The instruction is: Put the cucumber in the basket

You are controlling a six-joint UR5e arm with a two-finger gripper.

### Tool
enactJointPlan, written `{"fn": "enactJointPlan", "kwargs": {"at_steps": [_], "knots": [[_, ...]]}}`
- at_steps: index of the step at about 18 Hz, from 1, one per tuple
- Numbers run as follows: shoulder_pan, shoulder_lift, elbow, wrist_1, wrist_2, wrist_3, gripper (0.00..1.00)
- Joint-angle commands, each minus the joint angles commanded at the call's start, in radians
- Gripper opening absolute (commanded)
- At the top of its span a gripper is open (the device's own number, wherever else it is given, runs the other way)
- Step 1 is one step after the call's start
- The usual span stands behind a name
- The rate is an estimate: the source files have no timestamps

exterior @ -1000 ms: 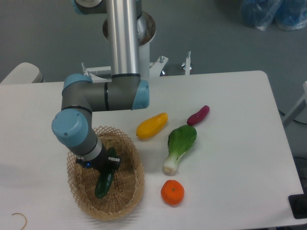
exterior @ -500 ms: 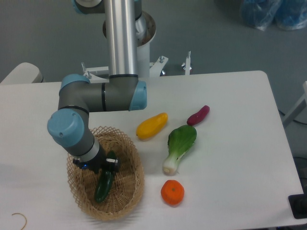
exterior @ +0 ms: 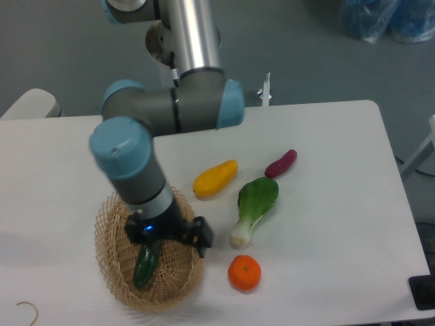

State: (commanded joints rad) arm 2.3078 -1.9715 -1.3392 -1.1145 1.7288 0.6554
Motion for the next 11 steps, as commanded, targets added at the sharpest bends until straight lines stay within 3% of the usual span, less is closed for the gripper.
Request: {"fn": "enactJointPlan", "kwargs": {"at_steps": [4,11], "knots": [[0.106,0.031,-0.003,-0.076,-0.014,0.304,1.00],[0.266,0.046,-0.005,-0.080,-0.064,0.680,1.00]]}}
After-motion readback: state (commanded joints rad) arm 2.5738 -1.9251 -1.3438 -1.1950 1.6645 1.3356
